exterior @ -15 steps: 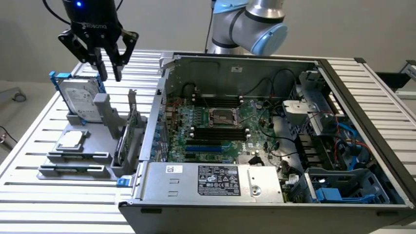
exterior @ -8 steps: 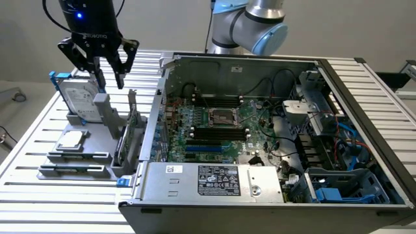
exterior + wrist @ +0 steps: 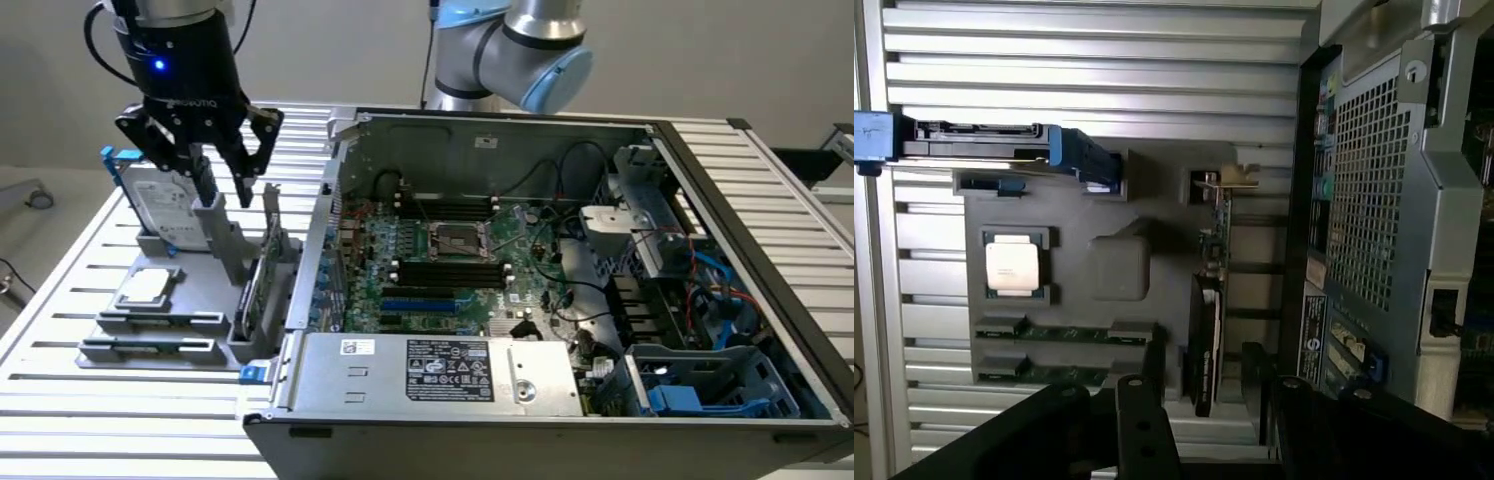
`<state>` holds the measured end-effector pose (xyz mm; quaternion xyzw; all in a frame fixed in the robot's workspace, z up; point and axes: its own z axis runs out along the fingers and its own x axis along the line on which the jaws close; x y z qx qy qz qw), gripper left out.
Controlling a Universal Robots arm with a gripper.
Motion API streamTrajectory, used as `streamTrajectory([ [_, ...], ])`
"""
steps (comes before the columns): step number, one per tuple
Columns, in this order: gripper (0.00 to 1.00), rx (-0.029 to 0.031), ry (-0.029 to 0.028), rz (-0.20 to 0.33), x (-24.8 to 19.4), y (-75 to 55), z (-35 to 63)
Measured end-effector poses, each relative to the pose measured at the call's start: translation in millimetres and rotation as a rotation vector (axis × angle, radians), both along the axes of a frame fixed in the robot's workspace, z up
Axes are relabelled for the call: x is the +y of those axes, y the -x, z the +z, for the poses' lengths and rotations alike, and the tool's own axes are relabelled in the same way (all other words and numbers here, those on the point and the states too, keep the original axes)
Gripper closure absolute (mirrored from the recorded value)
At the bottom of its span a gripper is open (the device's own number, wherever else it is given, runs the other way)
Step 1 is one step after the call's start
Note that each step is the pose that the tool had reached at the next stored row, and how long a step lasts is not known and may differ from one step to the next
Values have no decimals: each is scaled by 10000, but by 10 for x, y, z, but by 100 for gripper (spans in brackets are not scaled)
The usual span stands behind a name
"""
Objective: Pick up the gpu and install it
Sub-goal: 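Pick up the gpu and move the gpu toward the slot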
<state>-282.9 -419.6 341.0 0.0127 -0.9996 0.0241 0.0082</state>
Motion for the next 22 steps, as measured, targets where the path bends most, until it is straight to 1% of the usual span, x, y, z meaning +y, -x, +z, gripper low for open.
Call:
streamTrajectory([
  [3, 56, 0, 0, -2, -49, -2, -55],
  [5, 56, 0, -1, -3, -70, -13, -92],
  [7, 56, -1, 0, -3, -83, -31, -128],
  [11, 56, -1, 0, -3, -86, -62, -200],
  [22, 56, -1, 0, -3, -86, -64, -401],
])
